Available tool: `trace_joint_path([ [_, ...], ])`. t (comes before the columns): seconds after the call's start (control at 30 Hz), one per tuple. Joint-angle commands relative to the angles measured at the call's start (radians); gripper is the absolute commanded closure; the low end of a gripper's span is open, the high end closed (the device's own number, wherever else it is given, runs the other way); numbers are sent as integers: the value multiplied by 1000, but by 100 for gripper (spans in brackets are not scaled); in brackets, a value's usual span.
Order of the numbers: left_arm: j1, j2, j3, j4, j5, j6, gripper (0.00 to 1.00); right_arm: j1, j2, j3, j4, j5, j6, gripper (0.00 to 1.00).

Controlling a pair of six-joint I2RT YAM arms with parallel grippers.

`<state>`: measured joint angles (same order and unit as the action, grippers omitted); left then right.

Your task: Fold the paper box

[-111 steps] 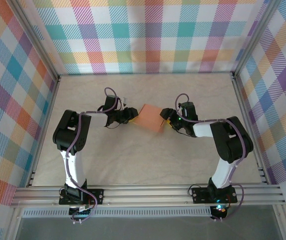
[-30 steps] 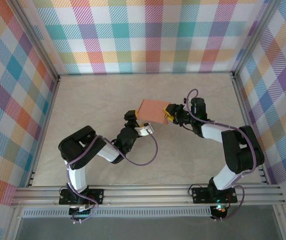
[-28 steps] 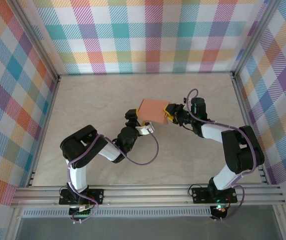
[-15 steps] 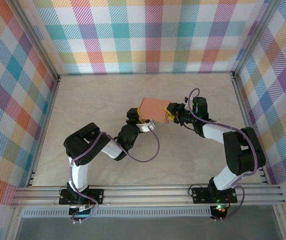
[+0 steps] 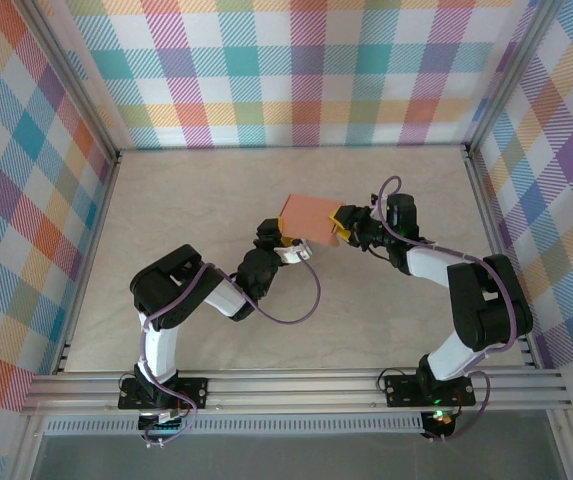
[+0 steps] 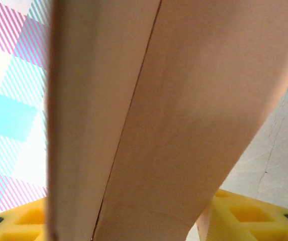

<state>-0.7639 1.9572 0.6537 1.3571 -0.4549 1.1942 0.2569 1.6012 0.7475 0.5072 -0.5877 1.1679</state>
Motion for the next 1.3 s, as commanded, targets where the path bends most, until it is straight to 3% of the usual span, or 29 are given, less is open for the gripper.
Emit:
trace_joint_path([
  [0.0, 11, 6, 16, 11, -13, -13, 47, 3, -29, 3, 4, -50, -2, 59],
  [0.47, 5, -34, 12, -91, -19, -11, 51, 4, -45, 5, -21, -31, -12, 52],
  [0.73, 5, -157, 27, -417, -5, -130, 52, 3, -103, 7, -147, 47, -99, 29],
  [0.93, 13, -251, 77, -743, 62, -240, 52, 2, -175, 15, -313, 164, -224, 26],
  [1.27, 53, -296, 147, -1047, 212, -383, 54, 0, -249, 62, -483, 255, -394, 26],
])
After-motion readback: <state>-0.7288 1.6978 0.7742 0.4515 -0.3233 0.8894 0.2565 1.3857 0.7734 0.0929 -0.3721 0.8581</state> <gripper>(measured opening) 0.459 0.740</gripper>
